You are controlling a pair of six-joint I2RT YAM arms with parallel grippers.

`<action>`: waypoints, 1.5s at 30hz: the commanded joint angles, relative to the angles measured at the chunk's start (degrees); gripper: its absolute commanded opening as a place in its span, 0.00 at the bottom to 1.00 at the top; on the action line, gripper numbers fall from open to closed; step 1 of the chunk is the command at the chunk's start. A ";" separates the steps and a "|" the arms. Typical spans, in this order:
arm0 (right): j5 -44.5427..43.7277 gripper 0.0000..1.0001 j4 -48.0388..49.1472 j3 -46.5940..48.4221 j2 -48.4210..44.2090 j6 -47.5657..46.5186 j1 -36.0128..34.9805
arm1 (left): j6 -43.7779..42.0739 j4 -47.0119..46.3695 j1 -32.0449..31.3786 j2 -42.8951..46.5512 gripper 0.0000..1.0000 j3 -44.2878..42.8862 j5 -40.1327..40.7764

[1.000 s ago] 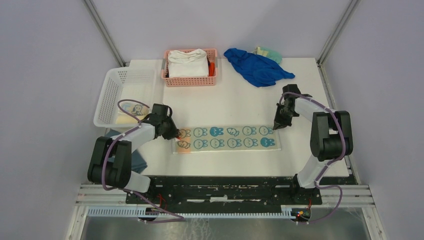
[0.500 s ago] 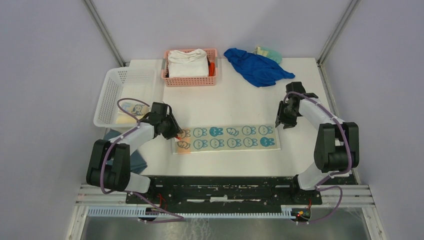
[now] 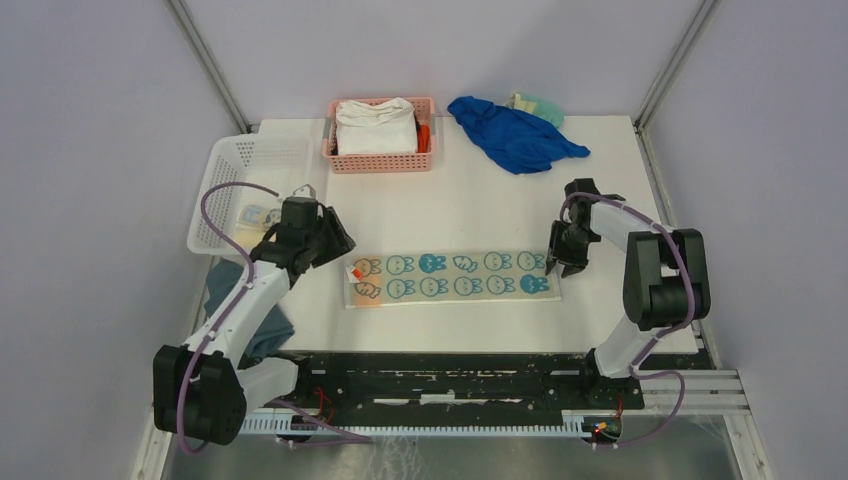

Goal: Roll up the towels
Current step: Fold the towel at the center of the board.

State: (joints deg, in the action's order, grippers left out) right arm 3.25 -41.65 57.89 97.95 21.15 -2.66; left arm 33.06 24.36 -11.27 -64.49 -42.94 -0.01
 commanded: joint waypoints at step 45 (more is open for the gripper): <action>1.92 0.01 -14.08 24.82 -1.87 2.48 -18.74 | 15.62 -22.61 -6.59 -18.69 0.71 6.59 -20.53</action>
State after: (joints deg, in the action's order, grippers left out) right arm -2.68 -56.25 78.48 96.27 21.39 -16.64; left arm 44.42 7.57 -17.12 -80.18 -35.92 -18.37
